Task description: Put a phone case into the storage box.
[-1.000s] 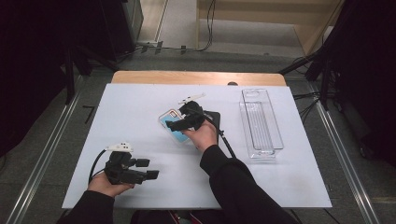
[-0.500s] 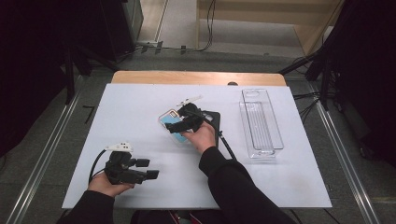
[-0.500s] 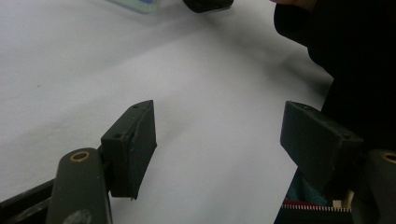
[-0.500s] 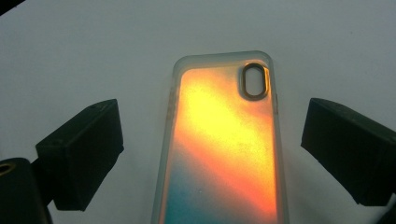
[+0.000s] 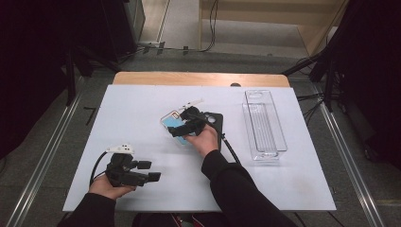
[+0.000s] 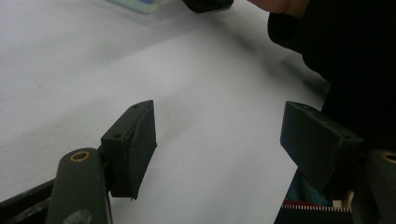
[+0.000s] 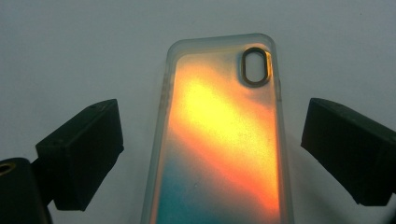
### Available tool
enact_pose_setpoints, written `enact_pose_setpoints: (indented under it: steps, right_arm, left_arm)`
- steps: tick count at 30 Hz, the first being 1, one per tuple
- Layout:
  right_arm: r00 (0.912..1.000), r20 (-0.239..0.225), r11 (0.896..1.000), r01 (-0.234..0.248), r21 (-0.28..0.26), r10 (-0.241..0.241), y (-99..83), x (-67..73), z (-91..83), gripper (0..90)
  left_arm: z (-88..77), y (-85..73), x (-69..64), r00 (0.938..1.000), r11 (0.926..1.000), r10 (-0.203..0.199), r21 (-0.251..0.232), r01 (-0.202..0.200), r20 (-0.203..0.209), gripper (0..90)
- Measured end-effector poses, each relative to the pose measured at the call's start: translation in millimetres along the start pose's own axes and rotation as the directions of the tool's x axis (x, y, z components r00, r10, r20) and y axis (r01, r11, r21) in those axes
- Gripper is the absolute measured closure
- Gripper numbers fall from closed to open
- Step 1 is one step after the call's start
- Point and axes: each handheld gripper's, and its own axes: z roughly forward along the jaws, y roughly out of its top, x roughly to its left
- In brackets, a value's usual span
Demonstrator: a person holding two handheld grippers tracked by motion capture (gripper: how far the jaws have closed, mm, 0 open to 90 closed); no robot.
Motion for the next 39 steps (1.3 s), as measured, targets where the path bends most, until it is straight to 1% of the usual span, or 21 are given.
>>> enact_pose_setpoints:
  steps: [6,11,13,15,18,23,26,29,30,32,33,36,39]
  right_arm:
    - [1.0,-0.004,1.0,-0.003,0.009,0.003,-3.5,-1.3,3.2,3.9]
    - [0.9999,0.008,0.999,0.008,0.036,-0.008,-6.4,-0.5,8.7,3.9]
    - [0.9999,0.01,0.999,-0.001,0.043,0.0,-6.8,0.0,9.4,3.9]
    - [0.9999,0.012,0.999,0.007,0.043,-0.008,-6.8,0.0,9.4,4.0]
    - [0.9998,0.018,0.998,0.002,0.06,-0.003,-7.3,1.1,10.4,5.0]
    - [0.9992,0.03,0.998,0.023,0.065,-0.025,-7.8,2.7,10.7,5.0]
    - [0.9972,0.05,0.996,0.052,0.071,-0.055,-8.1,5.1,11.9,5.1]
    - [0.997,0.057,0.996,0.048,0.076,-0.052,-8.4,6.4,12.0,5.5]
    - [0.9966,0.061,0.996,0.05,0.075,-0.055,-8.6,7.0,12.2,7.0]
    - [0.9931,0.092,0.995,0.065,0.079,-0.072,-9.2,9.0,11.7,11.1]
    - [0.9918,0.097,0.994,0.076,0.078,-0.083,-9.6,9.2,11.9,11.2]
    - [0.9916,0.1,0.994,0.073,0.081,-0.081,-9.6,9.7,11.9,11.2]
    - [0.9885,0.113,0.992,0.091,0.086,-0.1,-9.8,11.3,12.7,11.8]
  left_arm:
    - [0.2,-0.1,0.0,1.0,1.0,-0.001,0.0,0.001,-0.001,27.2]
    - [0.1,-0.1,0.0,1.0,1.0,-0.001,0.0,0.001,-0.001,27.2]
    - [0.1,-0.1,0.0,1.0,1.0,-0.001,0.0,0.001,-0.001,27.2]
    - [0.0,0.0,0.1,1.0,1.0,0.0,0.0,0.0,-0.001,27.2]
    - [0.1,0.0,-0.1,1.0,1.0,0.001,-0.001,-0.001,-0.001,27.2]
    - [0.3,0.0,-0.1,1.0,1.0,0.001,0.0,-0.001,-0.002,27.2]
    - [0.3,0.1,-0.1,1.0,1.0,0.002,-0.001,-0.002,-0.002,27.2]
    - [0.2,0.0,-0.1,1.0,1.0,0.0,0.0,0.0,-0.002,27.2]
    - [0.2,0.0,-0.1,1.0,1.0,0.0,-0.001,0.0,-0.002,27.2]
    - [0.2,0.1,-0.1,1.0,1.0,0.0,-0.001,0.0,-0.001,27.2]
    - [0.2,0.0,-0.2,1.0,1.0,0.001,-0.002,-0.001,-0.003,27.2]
    - [0.3,0.0,-0.1,1.0,1.0,-0.002,-0.002,0.002,-0.002,27.2]
    - [0.1,0.1,-0.1,1.0,1.0,-0.001,-0.001,0.001,-0.002,27.2]
